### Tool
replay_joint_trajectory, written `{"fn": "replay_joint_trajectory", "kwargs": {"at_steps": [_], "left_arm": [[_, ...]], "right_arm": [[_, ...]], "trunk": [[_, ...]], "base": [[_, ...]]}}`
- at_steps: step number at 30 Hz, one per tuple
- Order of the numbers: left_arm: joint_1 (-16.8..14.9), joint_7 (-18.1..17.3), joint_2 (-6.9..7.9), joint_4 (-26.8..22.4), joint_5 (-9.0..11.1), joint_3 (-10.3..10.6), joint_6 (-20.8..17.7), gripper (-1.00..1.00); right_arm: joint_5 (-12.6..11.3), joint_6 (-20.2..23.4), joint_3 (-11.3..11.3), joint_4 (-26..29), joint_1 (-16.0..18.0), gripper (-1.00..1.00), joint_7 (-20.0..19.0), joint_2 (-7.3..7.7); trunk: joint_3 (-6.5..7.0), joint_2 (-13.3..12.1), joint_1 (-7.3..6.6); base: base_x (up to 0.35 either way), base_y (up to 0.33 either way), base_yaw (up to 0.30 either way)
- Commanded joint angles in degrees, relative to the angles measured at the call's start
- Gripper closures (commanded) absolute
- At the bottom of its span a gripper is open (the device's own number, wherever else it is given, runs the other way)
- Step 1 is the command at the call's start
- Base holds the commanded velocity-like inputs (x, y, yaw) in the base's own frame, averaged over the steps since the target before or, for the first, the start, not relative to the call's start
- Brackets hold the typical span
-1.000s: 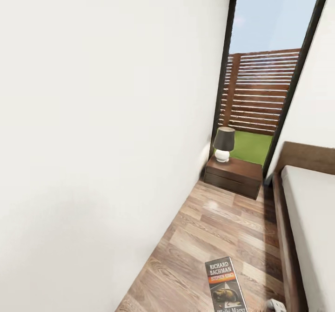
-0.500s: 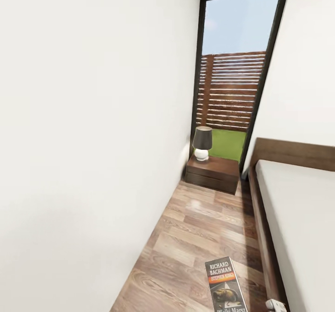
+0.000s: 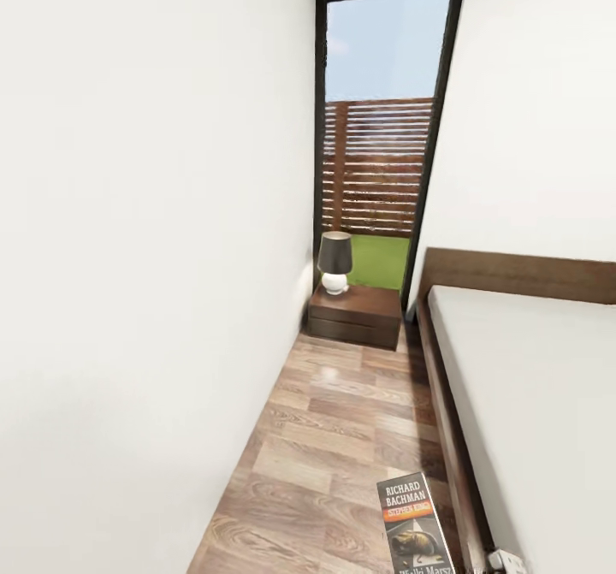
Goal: In the bedroom, move the book from the bed onto either nightstand, and place the two sandals side by side next to the bed.
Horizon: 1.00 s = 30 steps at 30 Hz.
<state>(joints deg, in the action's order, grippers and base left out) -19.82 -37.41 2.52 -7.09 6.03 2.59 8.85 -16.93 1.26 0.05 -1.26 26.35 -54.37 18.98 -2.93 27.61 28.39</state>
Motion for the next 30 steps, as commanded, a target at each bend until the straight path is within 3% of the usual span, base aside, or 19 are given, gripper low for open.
{"fn": "replay_joint_trajectory", "kwargs": {"at_steps": [1, 13, 18, 30], "left_arm": [[0.0, -0.2, 0.03, 0.0, 0.6, 0.3, 0.1, -1.00], [0.0, -0.2, 0.03, 0.1, 0.6, 0.3, 0.1, -1.00], [0.0, -0.2, 0.03, 0.1, 0.6, 0.3, 0.1, -1.00], [0.0, -0.2, 0.03, 0.1, 0.6, 0.3, 0.1, -1.00]], "right_arm": [[-0.3, 0.1, -0.3, -0.1, 0.1, 1.00, -0.2, 0.00], [-0.3, 0.1, -0.3, -0.1, 0.1, 1.00, -0.2, 0.00], [-0.3, 0.1, -0.2, -0.1, 0.1, 1.00, -0.2, 0.00], [-0.3, 0.1, -0.3, -0.1, 0.1, 1.00, -0.2, 0.00]], "trunk": [[-0.12, 0.1, 0.03], [-0.12, 0.1, 0.03], [-0.12, 0.1, 0.03], [-0.12, 0.1, 0.03]], "base": [[0.001, 0.000, -0.300], [0.001, 0.000, -0.273], [0.124, 0.016, -0.050], [0.301, 0.073, -0.002]]}}
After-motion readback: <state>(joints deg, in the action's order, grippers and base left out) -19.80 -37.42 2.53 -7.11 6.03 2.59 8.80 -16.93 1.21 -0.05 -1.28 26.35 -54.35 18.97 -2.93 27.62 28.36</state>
